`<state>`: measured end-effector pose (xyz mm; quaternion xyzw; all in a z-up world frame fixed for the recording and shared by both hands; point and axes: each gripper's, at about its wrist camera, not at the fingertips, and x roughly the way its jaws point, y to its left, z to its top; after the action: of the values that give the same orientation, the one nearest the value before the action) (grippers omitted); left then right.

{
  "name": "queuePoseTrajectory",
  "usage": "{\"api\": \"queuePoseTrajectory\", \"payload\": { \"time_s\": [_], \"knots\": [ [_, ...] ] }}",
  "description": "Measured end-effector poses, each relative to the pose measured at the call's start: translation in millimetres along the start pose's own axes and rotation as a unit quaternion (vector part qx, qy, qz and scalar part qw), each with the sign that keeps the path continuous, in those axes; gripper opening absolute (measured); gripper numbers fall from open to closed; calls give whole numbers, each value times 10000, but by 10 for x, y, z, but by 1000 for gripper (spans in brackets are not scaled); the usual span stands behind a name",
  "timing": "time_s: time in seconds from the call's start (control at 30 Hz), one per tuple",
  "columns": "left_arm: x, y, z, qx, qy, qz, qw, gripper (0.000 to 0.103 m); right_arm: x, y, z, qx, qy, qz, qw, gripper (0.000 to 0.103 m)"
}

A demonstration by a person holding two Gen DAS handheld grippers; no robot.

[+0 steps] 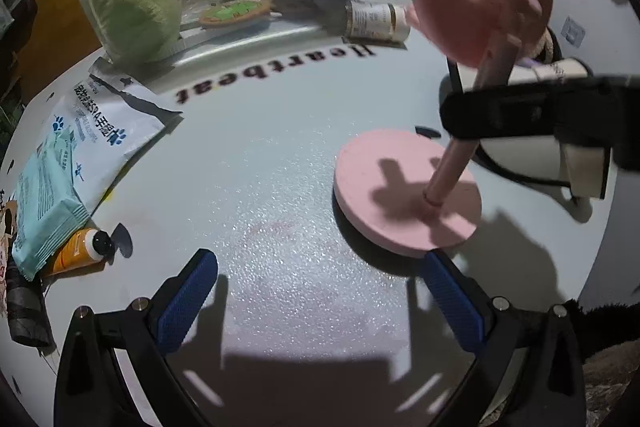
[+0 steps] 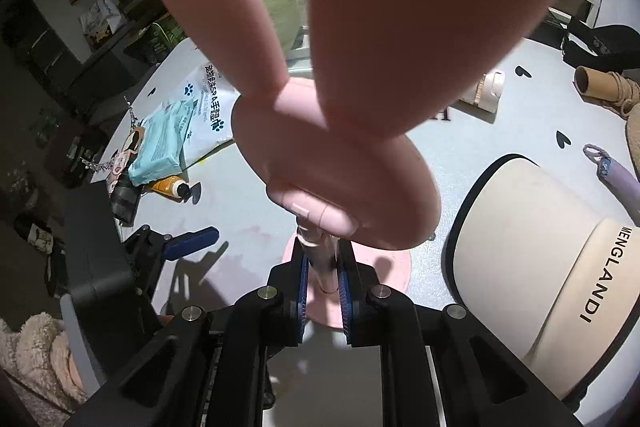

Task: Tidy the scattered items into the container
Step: 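Carry the pink bunny stand upward past the left tool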

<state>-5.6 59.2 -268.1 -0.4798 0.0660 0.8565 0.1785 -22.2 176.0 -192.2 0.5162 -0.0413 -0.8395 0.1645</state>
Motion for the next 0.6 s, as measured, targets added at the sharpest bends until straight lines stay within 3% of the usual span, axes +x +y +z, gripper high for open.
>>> {"api": "queuePoseTrajectory", "payload": {
  "time_s": [0.17, 0.3, 0.47, 0.5, 0.53, 0.57, 0.6],
  "knots": [
    [-135, 101, 20, -200, -259, -136, 9994, 103, 22, 80, -41, -199, 18, -161, 9997, 14],
    [99, 80, -34, -66, 175, 96, 9998, 103, 27, 109, -41, -272, 38, -254, 9993, 15],
    [204, 97, -112, -73, 304, 246, 9992, 103, -107, 107, -83, -493, -45, -174, 9986, 17],
    [206, 99, -110, -71, 300, 244, 9992, 103, -135, 112, -95, -557, -48, -161, 9983, 20],
    [198, 108, -100, -122, 288, 185, 9993, 103, -165, 113, -109, -621, -46, -149, 9979, 34],
    [174, 121, -85, -191, 237, 113, 9995, 103, -199, 109, -127, -689, -48, -154, 9975, 55],
    [147, 125, -73, -208, 189, 86, 9996, 103, -243, 112, -142, -763, -104, -196, 9968, 62]
  ]
}}
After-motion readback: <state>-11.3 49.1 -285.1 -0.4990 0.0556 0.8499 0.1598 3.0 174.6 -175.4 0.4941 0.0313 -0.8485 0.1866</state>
